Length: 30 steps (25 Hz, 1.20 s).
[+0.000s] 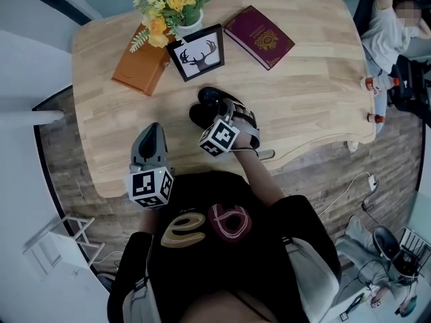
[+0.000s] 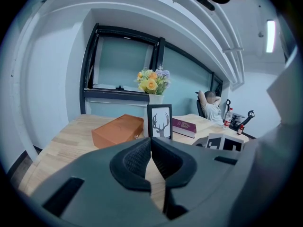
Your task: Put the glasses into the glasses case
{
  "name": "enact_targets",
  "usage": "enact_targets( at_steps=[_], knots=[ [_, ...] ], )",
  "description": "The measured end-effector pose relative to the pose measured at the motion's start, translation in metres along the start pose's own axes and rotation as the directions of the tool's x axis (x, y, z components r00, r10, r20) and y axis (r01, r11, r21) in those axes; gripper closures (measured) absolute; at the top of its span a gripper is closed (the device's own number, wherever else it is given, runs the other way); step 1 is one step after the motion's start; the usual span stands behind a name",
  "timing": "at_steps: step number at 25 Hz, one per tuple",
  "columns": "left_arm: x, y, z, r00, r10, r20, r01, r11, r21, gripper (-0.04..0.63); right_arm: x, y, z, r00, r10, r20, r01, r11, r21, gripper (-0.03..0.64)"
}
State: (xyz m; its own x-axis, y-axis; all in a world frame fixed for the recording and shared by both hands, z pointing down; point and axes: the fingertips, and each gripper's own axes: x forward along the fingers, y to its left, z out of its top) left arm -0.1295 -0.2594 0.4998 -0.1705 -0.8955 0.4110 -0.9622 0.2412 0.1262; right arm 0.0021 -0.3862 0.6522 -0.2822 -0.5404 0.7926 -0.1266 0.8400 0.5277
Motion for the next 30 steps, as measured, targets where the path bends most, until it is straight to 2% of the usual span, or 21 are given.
enact_targets(
  at_steps=[5, 16, 21, 30],
  knots=[
    [0.001, 0.001, 0.000, 1.000, -0.007, -0.001, 0.007, 1.000, 0.006, 0.577, 0.002, -0.001, 0.000, 1.000, -0.023, -0.002, 0.023, 1.000, -0.005, 0.595],
    [0.002, 0.002, 0.000, 1.000, -0.010, 0.003, 0.010, 1.000, 0.006, 0.577, 0.005, 0.001, -0.002, 1.000, -0.010, -0.002, 0.010, 1.000, 0.026, 0.588],
    [-0.001, 0.002, -0.001, 1.000, -0.008, 0.006, 0.008, 1.000, 0.004, 0.577, 0.003, 0.002, 0.000, 1.000, 0.018, 0.024, -0.020, 0.998, 0.063, 0.511],
    [-0.007, 0.001, 0.000, 1.000, -0.004, 0.021, 0.004, 1.000, 0.004, 0.577, -0.010, 0.000, 0.003, 0.997, 0.046, 0.066, -0.052, 0.994, 0.091, 0.461]
  ],
)
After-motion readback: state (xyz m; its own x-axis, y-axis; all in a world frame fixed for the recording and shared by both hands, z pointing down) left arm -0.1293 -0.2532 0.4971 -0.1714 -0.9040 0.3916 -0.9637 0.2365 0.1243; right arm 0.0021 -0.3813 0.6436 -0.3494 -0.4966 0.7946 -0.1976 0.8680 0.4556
